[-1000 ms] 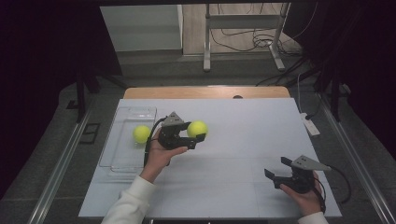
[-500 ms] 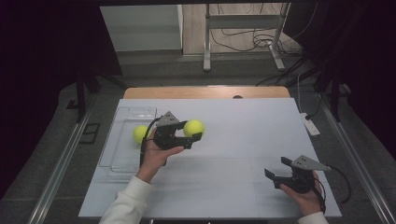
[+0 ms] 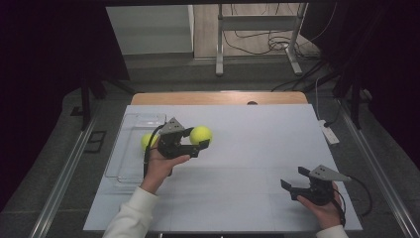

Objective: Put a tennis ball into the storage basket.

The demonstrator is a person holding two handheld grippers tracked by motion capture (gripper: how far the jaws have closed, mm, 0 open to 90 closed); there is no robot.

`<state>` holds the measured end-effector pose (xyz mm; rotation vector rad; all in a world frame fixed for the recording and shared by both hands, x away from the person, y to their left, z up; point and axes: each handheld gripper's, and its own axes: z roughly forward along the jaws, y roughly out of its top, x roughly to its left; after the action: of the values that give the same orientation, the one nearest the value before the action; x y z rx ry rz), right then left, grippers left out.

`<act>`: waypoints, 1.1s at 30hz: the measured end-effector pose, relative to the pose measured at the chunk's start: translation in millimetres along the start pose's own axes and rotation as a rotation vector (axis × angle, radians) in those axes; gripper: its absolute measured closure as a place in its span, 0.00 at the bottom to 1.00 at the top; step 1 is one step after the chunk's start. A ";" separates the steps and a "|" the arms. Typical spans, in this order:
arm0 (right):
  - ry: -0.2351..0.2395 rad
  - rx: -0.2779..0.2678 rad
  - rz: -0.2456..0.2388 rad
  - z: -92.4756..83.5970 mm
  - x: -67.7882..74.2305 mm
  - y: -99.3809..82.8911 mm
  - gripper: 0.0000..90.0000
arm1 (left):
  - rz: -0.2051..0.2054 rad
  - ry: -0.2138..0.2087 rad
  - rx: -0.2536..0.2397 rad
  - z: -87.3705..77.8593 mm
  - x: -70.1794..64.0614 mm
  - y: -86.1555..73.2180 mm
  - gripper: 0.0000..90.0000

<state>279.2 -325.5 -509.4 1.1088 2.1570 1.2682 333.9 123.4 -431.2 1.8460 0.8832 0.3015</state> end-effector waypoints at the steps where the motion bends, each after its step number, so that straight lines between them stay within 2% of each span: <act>1: -0.001 0.000 0.001 -0.1 0.0 -0.1 0.16 | -0.001 0.006 -0.001 -1.0 0.8 -0.1 0.30; 21: 0.001 0.002 0.002 0.6 0.1 0.0 0.16 | -0.025 0.080 -0.017 -22.7 18.2 -5.5 0.30; 33: 0.003 0.002 0.000 0.7 0.1 0.2 0.16 | -0.031 0.110 -0.009 -29.6 22.9 -7.6 0.30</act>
<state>279.7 -325.0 -509.6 1.1079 2.1604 1.2685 329.7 161.3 -428.8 1.8194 0.9832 0.3908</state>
